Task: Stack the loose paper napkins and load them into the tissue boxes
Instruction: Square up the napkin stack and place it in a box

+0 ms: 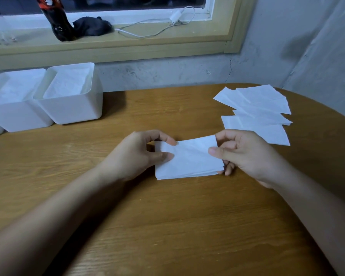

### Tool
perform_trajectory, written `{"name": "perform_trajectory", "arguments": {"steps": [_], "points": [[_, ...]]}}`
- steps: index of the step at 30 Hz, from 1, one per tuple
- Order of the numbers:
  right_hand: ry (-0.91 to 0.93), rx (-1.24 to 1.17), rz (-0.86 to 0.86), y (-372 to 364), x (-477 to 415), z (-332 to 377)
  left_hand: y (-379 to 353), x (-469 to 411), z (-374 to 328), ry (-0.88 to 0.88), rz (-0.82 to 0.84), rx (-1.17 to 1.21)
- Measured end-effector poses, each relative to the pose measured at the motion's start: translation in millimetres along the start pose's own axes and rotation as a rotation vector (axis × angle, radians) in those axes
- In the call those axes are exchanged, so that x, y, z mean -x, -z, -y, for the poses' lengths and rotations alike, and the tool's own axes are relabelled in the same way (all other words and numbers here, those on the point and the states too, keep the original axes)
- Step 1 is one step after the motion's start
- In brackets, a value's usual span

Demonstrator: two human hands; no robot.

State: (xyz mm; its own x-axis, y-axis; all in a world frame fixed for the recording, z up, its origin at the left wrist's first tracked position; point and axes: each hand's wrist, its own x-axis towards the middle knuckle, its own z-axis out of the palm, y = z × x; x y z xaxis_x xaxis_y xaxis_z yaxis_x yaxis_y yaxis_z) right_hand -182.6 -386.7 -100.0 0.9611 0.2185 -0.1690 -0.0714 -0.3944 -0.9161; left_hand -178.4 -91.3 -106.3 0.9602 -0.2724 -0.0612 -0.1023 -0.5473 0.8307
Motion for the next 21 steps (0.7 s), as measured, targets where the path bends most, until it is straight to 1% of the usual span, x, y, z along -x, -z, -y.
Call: {"name": "perform_trajectory", "arguments": {"steps": [5,10,13,21], "points": [[-0.026,0.108,-0.010,0.4,0.8,-0.5,-4.3,-2.8,4.9,-0.036,-0.040,-0.184],[-0.017,0.203,-0.037,-1.4,2.4,1.6,-5.8,-2.2,3.0,-0.051,-0.050,-0.222],[-0.003,0.275,-0.049,-3.9,2.2,1.8,-4.8,-3.0,3.6,-0.045,-0.049,-0.191],[-0.008,0.328,-0.097,-8.0,1.9,2.0,-0.3,-5.7,8.3,-0.026,-0.067,-0.245]]}}
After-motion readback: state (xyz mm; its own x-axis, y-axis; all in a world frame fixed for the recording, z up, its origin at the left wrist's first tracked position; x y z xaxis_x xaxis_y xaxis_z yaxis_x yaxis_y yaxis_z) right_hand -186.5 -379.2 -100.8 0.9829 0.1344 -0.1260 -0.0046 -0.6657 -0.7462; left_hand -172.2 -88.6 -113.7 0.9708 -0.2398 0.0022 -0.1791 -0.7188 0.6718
